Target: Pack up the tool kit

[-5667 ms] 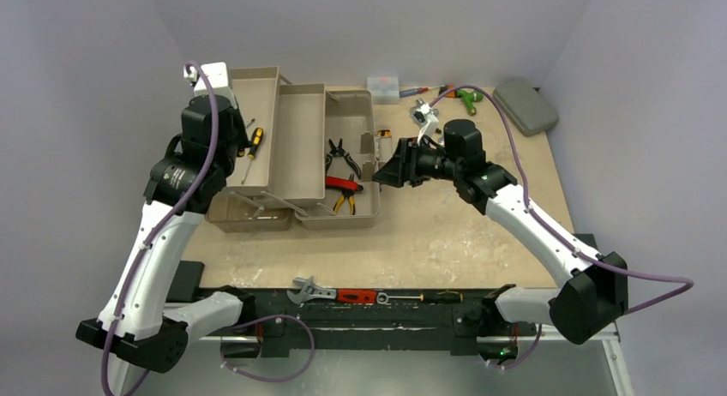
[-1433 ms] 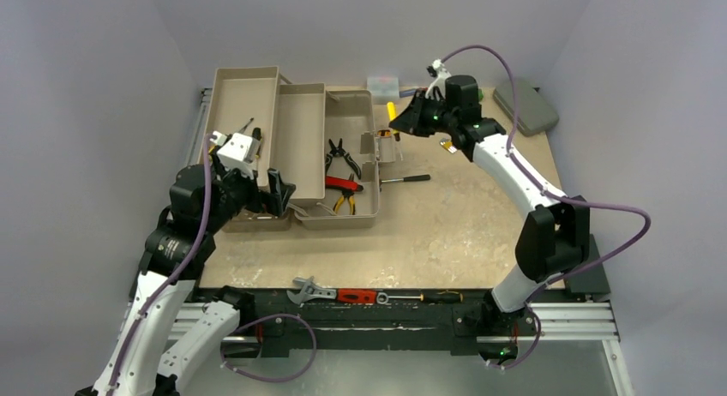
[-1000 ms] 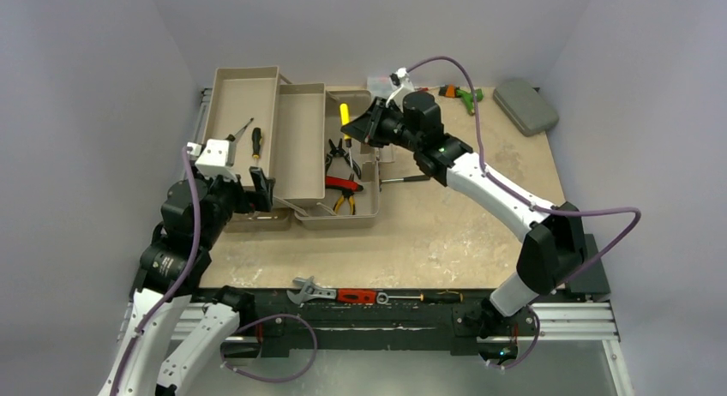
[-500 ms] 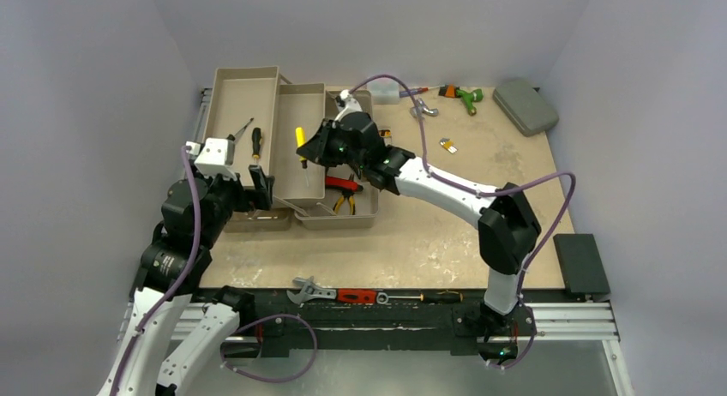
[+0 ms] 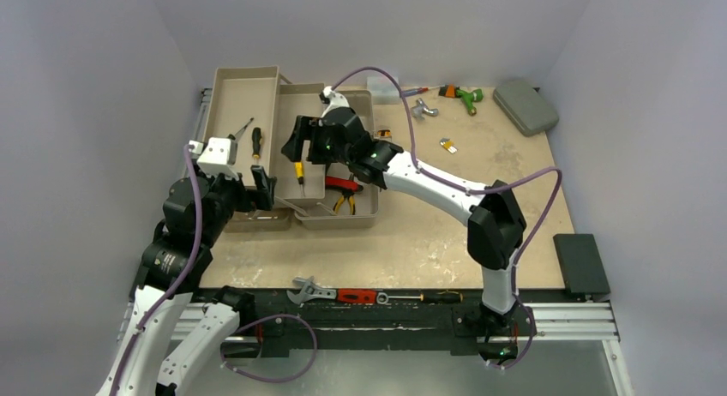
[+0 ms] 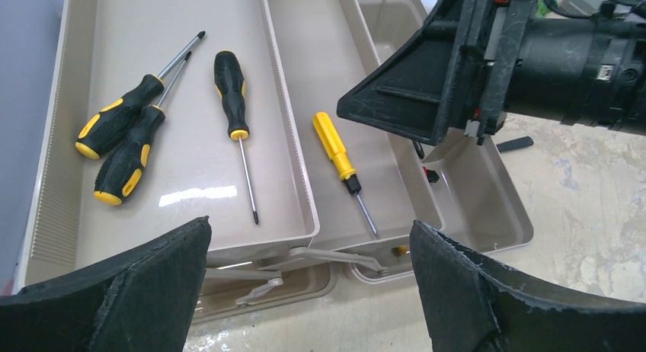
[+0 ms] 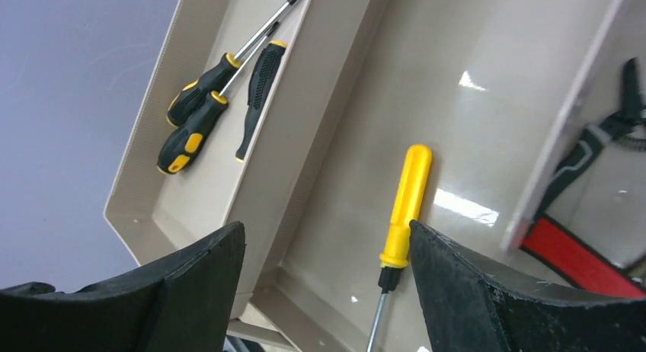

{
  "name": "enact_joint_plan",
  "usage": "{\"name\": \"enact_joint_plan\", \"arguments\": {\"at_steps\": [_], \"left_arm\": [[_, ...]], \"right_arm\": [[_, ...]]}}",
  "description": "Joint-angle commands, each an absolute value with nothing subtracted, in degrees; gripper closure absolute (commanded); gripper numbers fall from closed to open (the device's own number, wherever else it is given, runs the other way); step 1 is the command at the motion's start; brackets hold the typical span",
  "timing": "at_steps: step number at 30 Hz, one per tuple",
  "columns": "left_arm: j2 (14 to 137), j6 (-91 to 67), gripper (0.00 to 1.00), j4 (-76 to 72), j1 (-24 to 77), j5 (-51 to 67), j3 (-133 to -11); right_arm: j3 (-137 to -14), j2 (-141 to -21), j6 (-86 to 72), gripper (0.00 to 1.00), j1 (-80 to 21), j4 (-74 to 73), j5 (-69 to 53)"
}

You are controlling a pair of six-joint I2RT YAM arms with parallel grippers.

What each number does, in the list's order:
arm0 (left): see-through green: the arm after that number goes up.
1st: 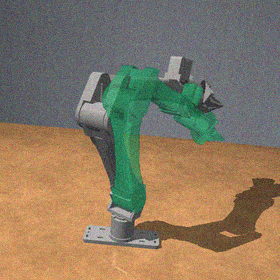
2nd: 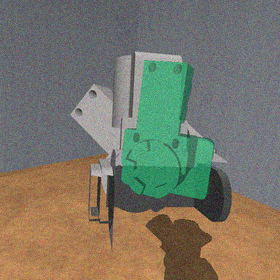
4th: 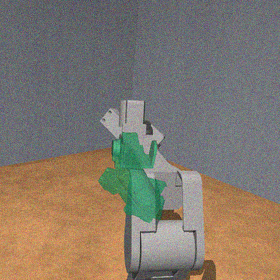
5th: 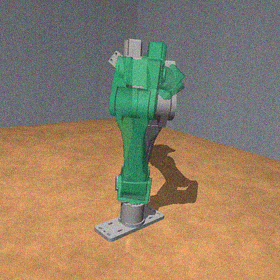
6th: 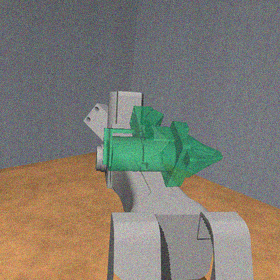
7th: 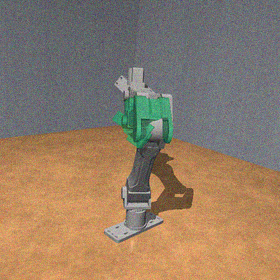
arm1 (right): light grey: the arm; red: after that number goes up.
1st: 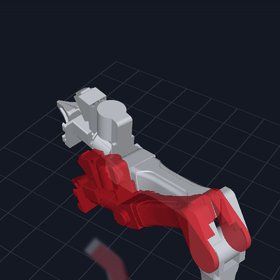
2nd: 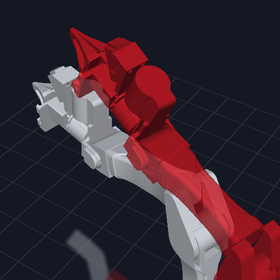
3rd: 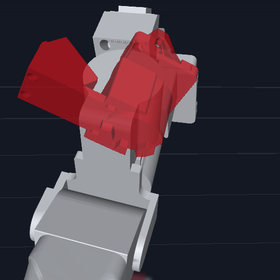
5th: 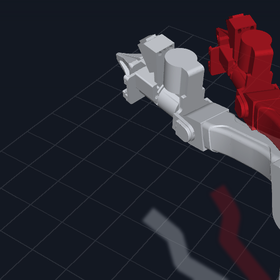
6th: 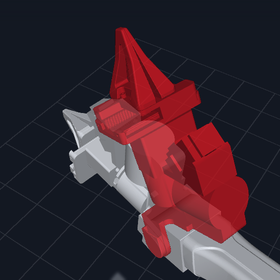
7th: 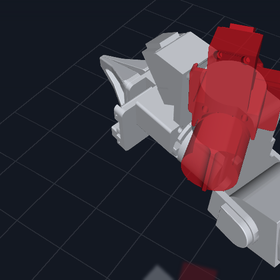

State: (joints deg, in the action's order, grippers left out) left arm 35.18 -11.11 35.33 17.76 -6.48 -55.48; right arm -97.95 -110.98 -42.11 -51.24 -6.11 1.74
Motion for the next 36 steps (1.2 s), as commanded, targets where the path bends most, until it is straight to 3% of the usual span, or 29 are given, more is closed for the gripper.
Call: {"name": "enact_joint_plan", "arguments": {"at_steps": [1,15,20,30,36], "left_arm": [[35.22,-10.07,0.01,34.10,17.93,-4.85,-56.19],[36.37,-9.14,0.02,34.49,17.93,-0.29,-56.52],[41.69,-10.23,0.07,31.62,18.94,15.48,-56.94],[61.97,-16.79,0.07,43.71,39.85,0.19,-70.97],[74.02,-22.25,0.07,41.04,43.81,-2.50,-76.13]], "right_arm": [[-96.58,-104.10,-36.14,0.23,-51.11,-6.97,7.49],[-91.13,-93.69,-17.98,0.24,-47.19,-22.05,16.86],[-79.20,-86.68,-21.70,0.25,-38.49,-22.60,9.92],[-63.95,-74.08,-27.95,0.25,-30.43,-21.71,20.99],[-56.38,-64.57,-30.97,0.21,-26.16,-20.93,26.76]]}}
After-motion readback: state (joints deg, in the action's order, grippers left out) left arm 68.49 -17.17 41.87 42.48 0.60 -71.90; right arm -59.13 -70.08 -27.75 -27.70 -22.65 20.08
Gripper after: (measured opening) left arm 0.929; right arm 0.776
